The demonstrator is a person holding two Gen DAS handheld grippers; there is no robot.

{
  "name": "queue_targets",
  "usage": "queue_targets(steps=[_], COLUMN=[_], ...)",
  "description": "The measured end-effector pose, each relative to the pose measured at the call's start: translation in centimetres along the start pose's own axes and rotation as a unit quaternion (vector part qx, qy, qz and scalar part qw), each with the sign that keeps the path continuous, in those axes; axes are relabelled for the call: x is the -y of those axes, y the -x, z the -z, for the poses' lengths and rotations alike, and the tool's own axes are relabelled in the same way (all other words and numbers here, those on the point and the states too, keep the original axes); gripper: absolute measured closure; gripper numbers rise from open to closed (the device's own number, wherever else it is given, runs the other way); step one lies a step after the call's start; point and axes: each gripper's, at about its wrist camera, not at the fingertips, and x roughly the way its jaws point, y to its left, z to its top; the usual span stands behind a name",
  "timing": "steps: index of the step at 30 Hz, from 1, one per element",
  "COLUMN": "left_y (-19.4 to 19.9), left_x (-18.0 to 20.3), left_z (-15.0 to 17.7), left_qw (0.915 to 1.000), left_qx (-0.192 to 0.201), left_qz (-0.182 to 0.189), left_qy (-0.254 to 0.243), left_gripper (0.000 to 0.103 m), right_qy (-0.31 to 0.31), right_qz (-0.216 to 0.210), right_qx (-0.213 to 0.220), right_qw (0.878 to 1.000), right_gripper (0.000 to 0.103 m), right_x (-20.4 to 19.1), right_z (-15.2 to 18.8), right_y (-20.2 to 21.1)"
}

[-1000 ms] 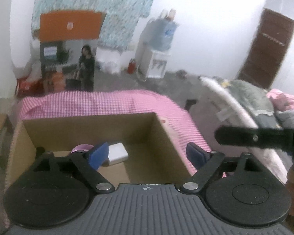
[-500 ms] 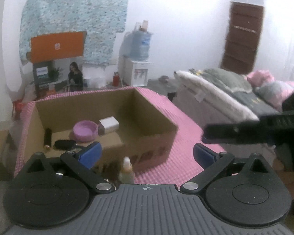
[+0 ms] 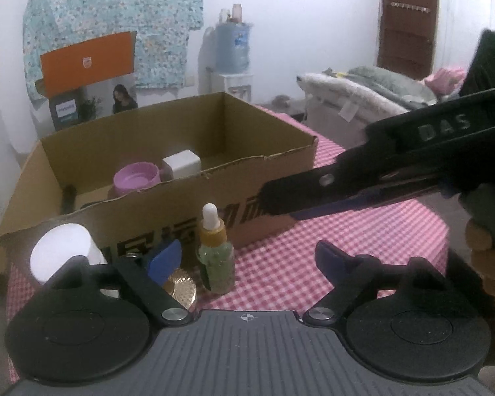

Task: Organize rigid objects
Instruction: 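Withdraw the right gripper from the box toward the green dropper bottle, then close the right gripper around the green dropper bottle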

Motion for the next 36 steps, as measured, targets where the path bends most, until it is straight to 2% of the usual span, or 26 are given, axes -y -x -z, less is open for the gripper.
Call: queue_targets(steps=[4,6,11,22,26,36], left_y=[-0.9,-1.3,-1.8,-2.6,-2.6,-2.7], left_x=[-0.4,-0.6,-0.8,-0.7,-0.7,0.1], left_z=[0.1,0.2,0.0,-0.2,-0.2,-0.4], left_qw=[0.9999,0.9998,0.9997,0.9995,0.9995,0.9996], left_qx=[-0.002,-0.006,-0.012,-0.024,-0.017,-0.012], left_qz=[-0.016,-0.019,-0.018,-0.021,-0.022,0.007], left_qy=[0.0,0.003,0.007,0.008,0.013,0.026], left_gripper=[0.027,0.035,0.045,0.048,0.055,0.056], right_qy=[0.018,0.032,0.058,0.059,0.044,0.058], right_qz=[0.013,0.021,0.034,0.038,0.028,0.053], right_qx=[-0.019,-0.027,-0.042,-0.063,-0.057,-0.048], right_qw=[1.0,0.999,0.997,0.996,0.997,0.996], right_gripper=[0.062,0.063,0.065,0.07,0.076,0.078], right_x=[-0.1,-0.2,-0.7,-0.2,0.2,0.2], right_z=[-0.5,-0.7,-1.0,-1.0,-1.1,-1.0], right_y=[-2.1,-3.0,-4.5,-6.5,-6.3,-5.1])
